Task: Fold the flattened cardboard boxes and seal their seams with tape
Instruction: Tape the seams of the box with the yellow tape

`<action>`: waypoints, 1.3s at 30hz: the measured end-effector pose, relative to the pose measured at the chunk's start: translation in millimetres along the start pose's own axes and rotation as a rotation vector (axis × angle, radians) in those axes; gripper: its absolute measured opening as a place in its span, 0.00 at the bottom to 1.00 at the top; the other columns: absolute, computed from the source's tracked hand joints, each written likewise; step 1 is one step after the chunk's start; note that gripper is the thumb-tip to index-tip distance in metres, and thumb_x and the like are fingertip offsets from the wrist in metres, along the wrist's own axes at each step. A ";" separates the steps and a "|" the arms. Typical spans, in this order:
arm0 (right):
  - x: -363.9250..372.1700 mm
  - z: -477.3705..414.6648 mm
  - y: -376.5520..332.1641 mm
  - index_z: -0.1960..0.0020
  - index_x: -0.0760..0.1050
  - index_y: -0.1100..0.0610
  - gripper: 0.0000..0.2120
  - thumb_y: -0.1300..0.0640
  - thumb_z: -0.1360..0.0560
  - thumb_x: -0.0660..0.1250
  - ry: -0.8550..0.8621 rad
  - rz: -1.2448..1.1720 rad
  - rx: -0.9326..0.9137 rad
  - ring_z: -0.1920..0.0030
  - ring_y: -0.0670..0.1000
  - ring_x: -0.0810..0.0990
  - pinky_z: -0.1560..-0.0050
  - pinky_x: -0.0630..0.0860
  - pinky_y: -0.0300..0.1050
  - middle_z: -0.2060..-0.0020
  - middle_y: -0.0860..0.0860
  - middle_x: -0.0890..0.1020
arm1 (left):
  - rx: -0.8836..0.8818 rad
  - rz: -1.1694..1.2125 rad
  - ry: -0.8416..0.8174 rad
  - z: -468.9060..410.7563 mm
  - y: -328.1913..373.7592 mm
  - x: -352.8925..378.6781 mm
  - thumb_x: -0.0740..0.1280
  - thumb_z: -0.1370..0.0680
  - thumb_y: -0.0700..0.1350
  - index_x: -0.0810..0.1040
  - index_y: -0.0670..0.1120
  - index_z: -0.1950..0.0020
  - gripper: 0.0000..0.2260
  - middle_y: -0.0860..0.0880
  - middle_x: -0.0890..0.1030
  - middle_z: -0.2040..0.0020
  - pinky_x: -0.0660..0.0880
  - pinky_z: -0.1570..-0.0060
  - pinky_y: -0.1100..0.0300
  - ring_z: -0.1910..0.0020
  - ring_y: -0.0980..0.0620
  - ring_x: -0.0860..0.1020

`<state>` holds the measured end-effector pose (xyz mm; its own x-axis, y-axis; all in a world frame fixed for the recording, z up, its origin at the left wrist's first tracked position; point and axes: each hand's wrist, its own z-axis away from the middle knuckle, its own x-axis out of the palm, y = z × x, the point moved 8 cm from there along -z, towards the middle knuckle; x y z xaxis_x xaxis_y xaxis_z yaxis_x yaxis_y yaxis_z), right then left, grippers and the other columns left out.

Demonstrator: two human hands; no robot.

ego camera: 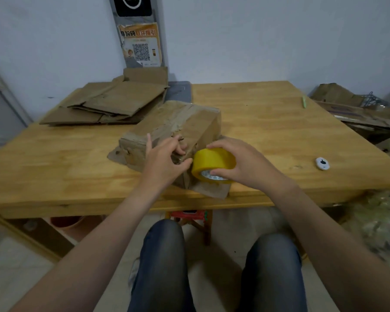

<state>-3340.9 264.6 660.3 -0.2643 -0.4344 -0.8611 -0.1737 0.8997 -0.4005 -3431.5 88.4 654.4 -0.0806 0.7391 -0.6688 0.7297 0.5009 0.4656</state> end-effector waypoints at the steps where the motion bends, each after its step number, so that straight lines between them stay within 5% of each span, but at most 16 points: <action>1: -0.3 -1.2 1.3 0.29 0.69 0.37 0.30 0.38 0.28 0.74 0.009 -0.007 0.012 0.31 0.44 0.71 0.35 0.74 0.52 0.32 0.37 0.74 | -0.006 -0.009 0.001 0.0 0.9 0.5 0.78 0.28 0.47 0.73 0.50 0.58 0.13 0.53 0.84 0.46 0.39 0.21 0.39 0.33 0.54 0.78; 6: -5.3 -0.4 14.3 0.28 0.67 0.34 0.31 0.35 0.28 0.73 0.028 0.026 0.067 0.31 0.47 0.72 0.35 0.74 0.54 0.33 0.39 0.75 | -0.122 -0.018 0.015 0.3 4.9 1.6 0.75 0.25 0.49 0.72 0.49 0.58 0.12 0.53 0.83 0.48 0.39 0.21 0.37 0.33 0.55 0.76; 11: -7.3 2.8 23.7 0.25 0.65 0.34 0.33 0.39 0.26 0.73 0.008 -0.015 0.084 0.33 0.48 0.73 0.36 0.74 0.53 0.34 0.42 0.75 | -0.204 -0.106 -0.077 -1.9 13.4 5.5 0.67 0.33 0.75 0.73 0.55 0.52 0.26 0.62 0.74 0.50 0.37 0.23 0.38 0.44 0.62 0.72; 15: -8.7 5.2 36.2 0.23 0.59 0.32 0.35 0.29 0.27 0.66 -0.075 -0.028 0.080 0.28 0.50 0.69 0.31 0.70 0.55 0.29 0.41 0.72 | -0.233 -0.109 -0.139 -8.7 14.9 6.7 0.68 0.33 0.75 0.76 0.63 0.45 0.23 0.62 0.76 0.44 0.39 0.23 0.34 0.32 0.57 0.73; 18: -26.9 10.1 49.0 0.25 0.68 0.38 0.27 0.30 0.22 0.59 0.037 -0.023 0.108 0.29 0.51 0.71 0.31 0.70 0.58 0.31 0.44 0.75 | -0.254 -0.130 -0.171 -13.3 9.8 8.2 0.68 0.32 0.75 0.77 0.65 0.49 0.19 0.57 0.77 0.38 0.42 0.24 0.32 0.31 0.53 0.72; 25: -76.0 63.2 148.0 0.30 0.76 0.47 0.16 0.52 0.16 0.58 0.158 0.183 0.673 0.28 0.62 0.65 0.36 0.73 0.62 0.31 0.51 0.74 | -0.310 -0.185 -0.189 -18.3 12.1 11.2 0.68 0.32 0.75 0.77 0.64 0.53 0.18 0.56 0.80 0.40 0.46 0.24 0.30 0.32 0.51 0.74; 30: -63.2 106.0 205.1 0.26 0.68 0.57 0.20 0.51 0.16 0.56 -0.113 0.229 1.042 0.25 0.66 0.58 0.31 0.66 0.65 0.27 0.60 0.68 | -0.329 -0.172 -0.212 -19.6 14.4 10.4 0.69 0.32 0.74 0.77 0.64 0.55 0.16 0.55 0.80 0.41 0.48 0.26 0.28 0.31 0.50 0.73; 34: -45.4 98.5 210.1 0.38 0.78 0.61 0.15 0.53 0.16 0.60 -0.133 0.209 0.912 0.31 0.64 0.70 0.27 0.63 0.62 0.37 0.60 0.77 | -0.328 -0.186 -0.215 -19.0 18.1 9.3 0.70 0.32 0.73 0.77 0.64 0.55 0.16 0.56 0.77 0.44 0.50 0.26 0.28 0.32 0.49 0.74; 37: -44.9 86.4 192.0 0.37 0.81 0.63 0.13 0.58 0.18 0.67 0.036 0.049 0.779 0.41 0.61 0.80 0.38 0.77 0.57 0.37 0.61 0.81 | -0.330 -0.184 -0.207 -19.9 18.3 9.4 0.70 0.33 0.73 0.77 0.62 0.56 0.17 0.57 0.76 0.47 0.52 0.27 0.28 0.34 0.49 0.75; 39: -39.7 80.3 181.2 0.40 0.84 0.59 0.11 0.58 0.21 0.72 0.061 -0.044 0.704 0.44 0.57 0.81 0.43 0.78 0.52 0.41 0.57 0.82 | -0.335 -0.178 -0.222 -19.8 17.1 10.8 0.68 0.34 0.75 0.78 0.62 0.55 0.20 0.57 0.76 0.47 0.54 0.27 0.28 0.35 0.49 0.76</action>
<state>-3285.7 448.3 596.8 -0.3274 -0.4539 -0.8287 0.4637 0.6870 -0.5595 -3433.3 113.9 666.6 -0.0103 0.5312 -0.8472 0.4537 0.7575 0.4695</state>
